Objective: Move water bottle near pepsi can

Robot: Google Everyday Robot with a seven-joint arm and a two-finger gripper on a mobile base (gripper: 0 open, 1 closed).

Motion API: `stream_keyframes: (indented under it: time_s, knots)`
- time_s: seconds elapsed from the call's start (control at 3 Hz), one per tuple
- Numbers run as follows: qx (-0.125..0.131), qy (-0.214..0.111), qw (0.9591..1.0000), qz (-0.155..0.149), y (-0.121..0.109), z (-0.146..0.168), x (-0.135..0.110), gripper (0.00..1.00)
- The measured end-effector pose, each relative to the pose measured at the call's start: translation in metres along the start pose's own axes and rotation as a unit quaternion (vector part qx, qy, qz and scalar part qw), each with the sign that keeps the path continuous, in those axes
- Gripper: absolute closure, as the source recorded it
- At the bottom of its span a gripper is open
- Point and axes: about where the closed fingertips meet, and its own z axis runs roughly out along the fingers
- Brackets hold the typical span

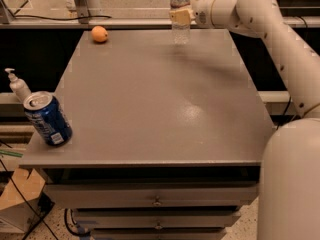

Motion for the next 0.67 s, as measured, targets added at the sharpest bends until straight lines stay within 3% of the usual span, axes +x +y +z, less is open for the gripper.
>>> stream_keyframes:
  time_s: [0.33,0.67]
  knots:
    - [-0.021,-0.012,0.9991,-0.036,0.0314,-0.0398,-0.0244,1.00]
    - [-0.026,-0.011,0.9988,-0.041,0.0396,-0.0423,-0.0252,1.00]
